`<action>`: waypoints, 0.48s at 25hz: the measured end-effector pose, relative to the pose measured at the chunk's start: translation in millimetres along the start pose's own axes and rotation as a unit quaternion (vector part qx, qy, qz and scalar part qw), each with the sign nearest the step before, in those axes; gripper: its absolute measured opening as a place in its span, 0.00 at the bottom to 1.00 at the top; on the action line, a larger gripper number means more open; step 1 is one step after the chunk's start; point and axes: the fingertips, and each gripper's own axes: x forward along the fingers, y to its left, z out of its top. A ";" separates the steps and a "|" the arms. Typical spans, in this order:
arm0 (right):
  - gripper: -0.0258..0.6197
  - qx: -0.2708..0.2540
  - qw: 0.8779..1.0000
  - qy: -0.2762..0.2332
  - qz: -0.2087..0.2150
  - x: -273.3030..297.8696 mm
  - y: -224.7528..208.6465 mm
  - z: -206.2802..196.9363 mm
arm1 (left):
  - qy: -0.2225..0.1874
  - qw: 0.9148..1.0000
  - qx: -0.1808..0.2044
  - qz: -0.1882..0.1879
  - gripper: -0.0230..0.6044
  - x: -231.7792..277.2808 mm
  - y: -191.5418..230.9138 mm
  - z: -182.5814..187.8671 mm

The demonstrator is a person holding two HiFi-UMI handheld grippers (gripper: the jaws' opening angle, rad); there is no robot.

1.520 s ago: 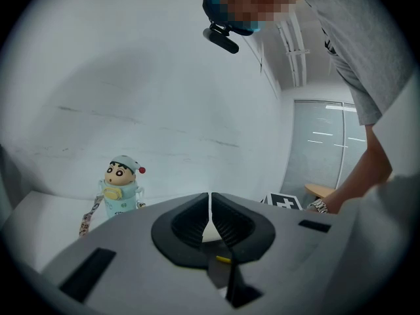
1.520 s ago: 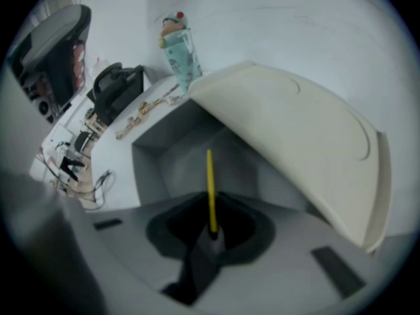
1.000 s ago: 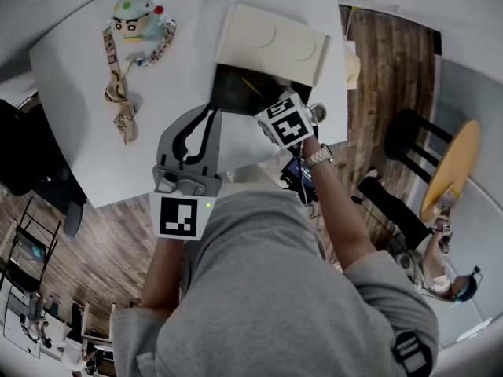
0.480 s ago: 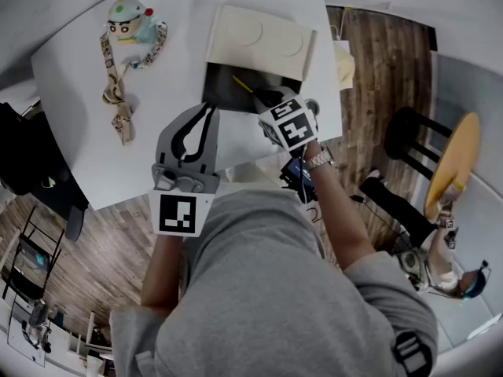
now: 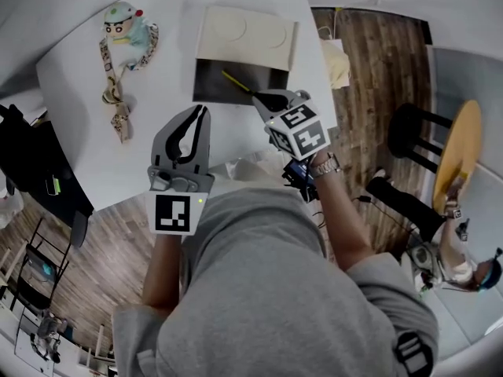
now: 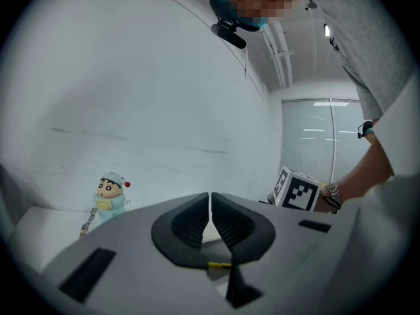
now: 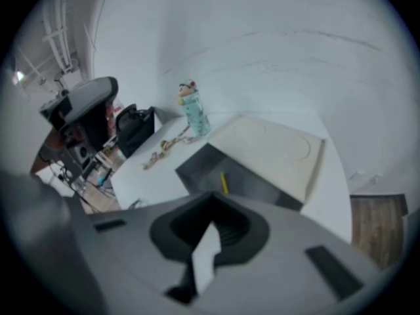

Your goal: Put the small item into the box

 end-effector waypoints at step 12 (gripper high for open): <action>0.09 0.026 0.996 -0.085 0.001 -72.2 19.8 -4.8 | -0.040 0.999 0.018 -0.015 0.11 -17.9 -46.2 25.3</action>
